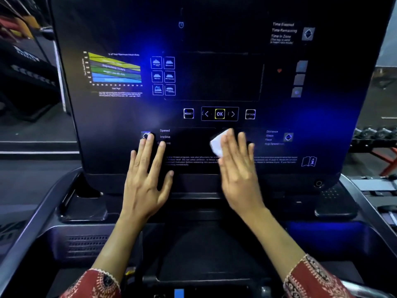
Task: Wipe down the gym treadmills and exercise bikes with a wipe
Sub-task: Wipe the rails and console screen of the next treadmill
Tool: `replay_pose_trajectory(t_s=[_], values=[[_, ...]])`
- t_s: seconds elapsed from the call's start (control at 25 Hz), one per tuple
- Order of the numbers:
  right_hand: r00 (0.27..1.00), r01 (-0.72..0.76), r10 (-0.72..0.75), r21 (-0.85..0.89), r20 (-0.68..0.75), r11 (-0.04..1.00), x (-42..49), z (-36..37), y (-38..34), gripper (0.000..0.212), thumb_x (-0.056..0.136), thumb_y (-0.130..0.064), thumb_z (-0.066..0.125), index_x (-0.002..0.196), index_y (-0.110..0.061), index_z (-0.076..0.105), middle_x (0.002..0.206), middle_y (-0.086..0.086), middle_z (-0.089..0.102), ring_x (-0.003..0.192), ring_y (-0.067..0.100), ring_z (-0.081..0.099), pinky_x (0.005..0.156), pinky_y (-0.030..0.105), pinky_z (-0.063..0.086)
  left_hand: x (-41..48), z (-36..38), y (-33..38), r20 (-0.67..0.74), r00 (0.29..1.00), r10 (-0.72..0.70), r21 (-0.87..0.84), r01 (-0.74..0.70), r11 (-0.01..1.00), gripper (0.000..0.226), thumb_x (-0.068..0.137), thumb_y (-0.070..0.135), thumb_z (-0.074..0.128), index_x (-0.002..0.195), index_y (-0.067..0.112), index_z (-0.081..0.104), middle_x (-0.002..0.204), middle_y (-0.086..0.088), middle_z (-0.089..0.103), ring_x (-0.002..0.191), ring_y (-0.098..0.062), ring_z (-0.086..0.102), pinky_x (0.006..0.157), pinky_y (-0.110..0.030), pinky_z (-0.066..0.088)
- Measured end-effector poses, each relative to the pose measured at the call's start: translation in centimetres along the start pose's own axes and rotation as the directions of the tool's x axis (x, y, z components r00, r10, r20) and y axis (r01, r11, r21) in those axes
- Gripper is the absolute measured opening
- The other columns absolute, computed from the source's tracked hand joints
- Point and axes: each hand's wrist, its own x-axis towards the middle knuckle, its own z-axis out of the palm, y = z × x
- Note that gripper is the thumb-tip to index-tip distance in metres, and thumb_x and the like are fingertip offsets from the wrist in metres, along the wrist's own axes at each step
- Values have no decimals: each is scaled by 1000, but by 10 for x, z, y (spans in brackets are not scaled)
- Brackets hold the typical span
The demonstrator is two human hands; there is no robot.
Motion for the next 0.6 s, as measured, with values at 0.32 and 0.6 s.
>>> replay_pose_trajectory(t_s=[0.32, 0.6], values=[[989, 92, -82, -78, 122, 993, -6, -4, -1, 54, 96, -5, 47, 146, -6, 27, 153, 5, 26, 147, 20, 10, 121, 41, 6, -16, -14, -28, 5, 999, -41, 35, 41, 999, 57, 93, 30, 47, 143, 5, 33, 152, -19, 24, 146, -19, 9, 118, -36, 10], [920, 344, -329, -35, 215, 938, -6, 32, -50, 43, 106, -25, 29, 146, -9, 28, 151, 2, 31, 148, 17, 8, 121, 37, 7, -31, -30, -65, 14, 999, -48, 66, 47, 997, 59, 91, 32, 48, 142, 5, 34, 150, -20, 28, 146, -20, 12, 119, -36, 10]])
